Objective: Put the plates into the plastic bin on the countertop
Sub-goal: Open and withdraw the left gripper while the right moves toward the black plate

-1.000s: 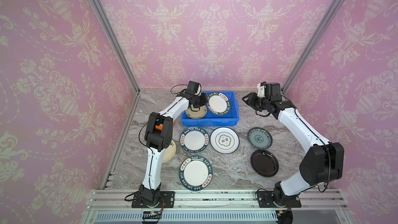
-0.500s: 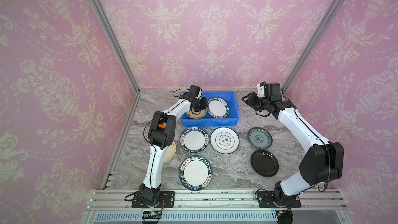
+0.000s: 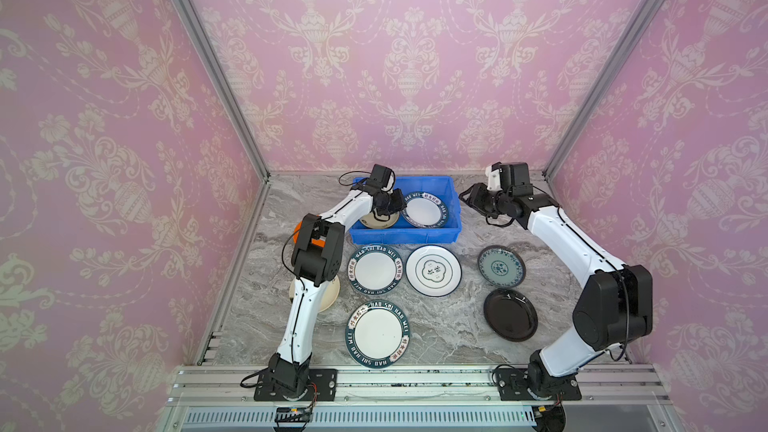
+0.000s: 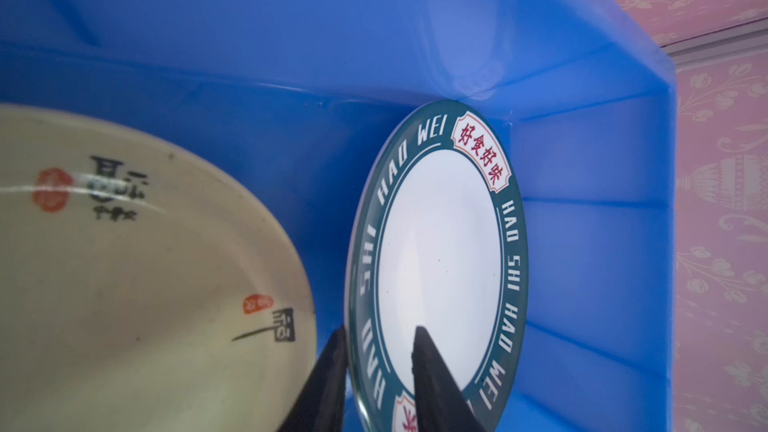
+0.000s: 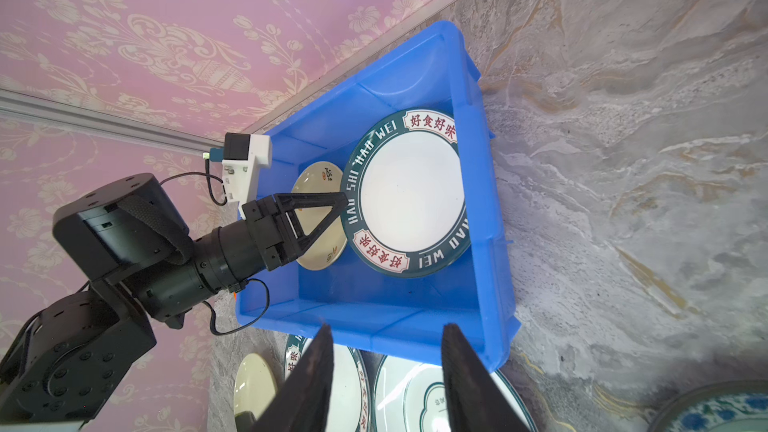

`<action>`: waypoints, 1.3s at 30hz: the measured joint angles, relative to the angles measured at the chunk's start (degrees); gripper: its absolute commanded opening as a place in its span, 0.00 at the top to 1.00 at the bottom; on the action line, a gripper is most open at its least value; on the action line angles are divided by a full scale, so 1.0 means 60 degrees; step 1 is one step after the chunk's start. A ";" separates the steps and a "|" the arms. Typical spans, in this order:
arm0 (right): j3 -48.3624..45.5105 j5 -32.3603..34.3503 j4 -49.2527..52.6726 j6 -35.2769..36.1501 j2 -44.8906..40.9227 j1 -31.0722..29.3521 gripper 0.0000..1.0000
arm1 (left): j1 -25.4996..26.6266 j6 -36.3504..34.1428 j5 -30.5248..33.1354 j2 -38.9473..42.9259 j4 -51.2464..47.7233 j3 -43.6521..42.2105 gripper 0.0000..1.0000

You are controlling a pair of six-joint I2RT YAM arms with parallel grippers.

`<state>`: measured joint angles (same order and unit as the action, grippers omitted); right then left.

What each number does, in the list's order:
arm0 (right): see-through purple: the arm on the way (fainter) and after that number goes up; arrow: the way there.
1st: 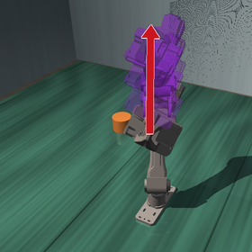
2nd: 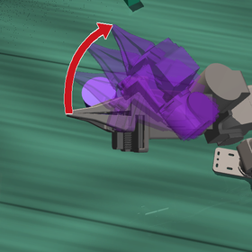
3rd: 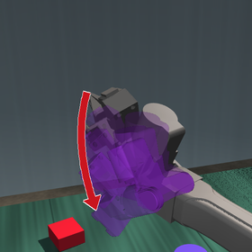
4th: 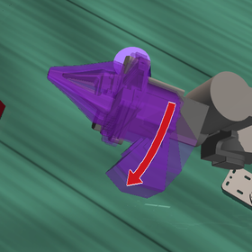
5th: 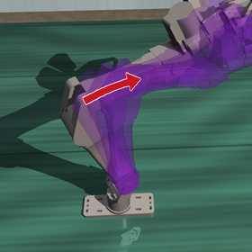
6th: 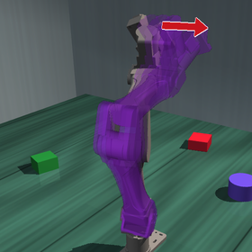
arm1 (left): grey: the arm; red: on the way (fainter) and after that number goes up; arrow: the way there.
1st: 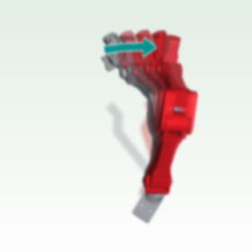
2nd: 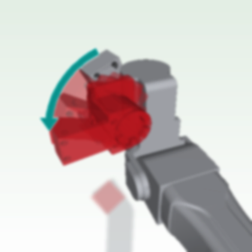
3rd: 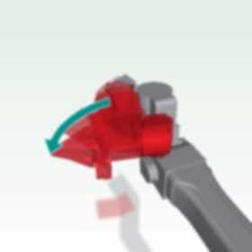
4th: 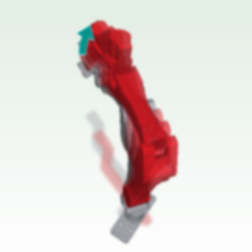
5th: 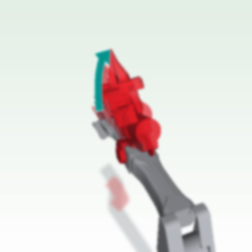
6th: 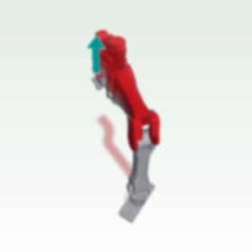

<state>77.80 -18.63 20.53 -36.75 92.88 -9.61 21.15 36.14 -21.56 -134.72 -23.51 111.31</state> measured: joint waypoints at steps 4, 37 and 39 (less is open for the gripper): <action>0.0000 0.0000 0.0095 0.0124 0.0018 -0.0076 0.55 | 0.0004 -0.0047 0.0018 0.0000 -0.0109 0.0000 0.64; -0.2331 -0.0801 0.0823 0.1140 -0.2455 -0.0492 0.56 | 0.0521 -0.1166 -0.0171 0.4903 0.0229 -0.2856 0.35; -0.2743 -0.0798 0.0998 0.1137 -0.2783 -0.0532 0.56 | 0.0780 -0.1330 -0.0270 0.5417 0.0149 -0.3319 0.36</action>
<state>61.34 -23.42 26.52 -29.93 76.18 -12.80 25.82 28.16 -23.18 -102.21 -22.61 91.39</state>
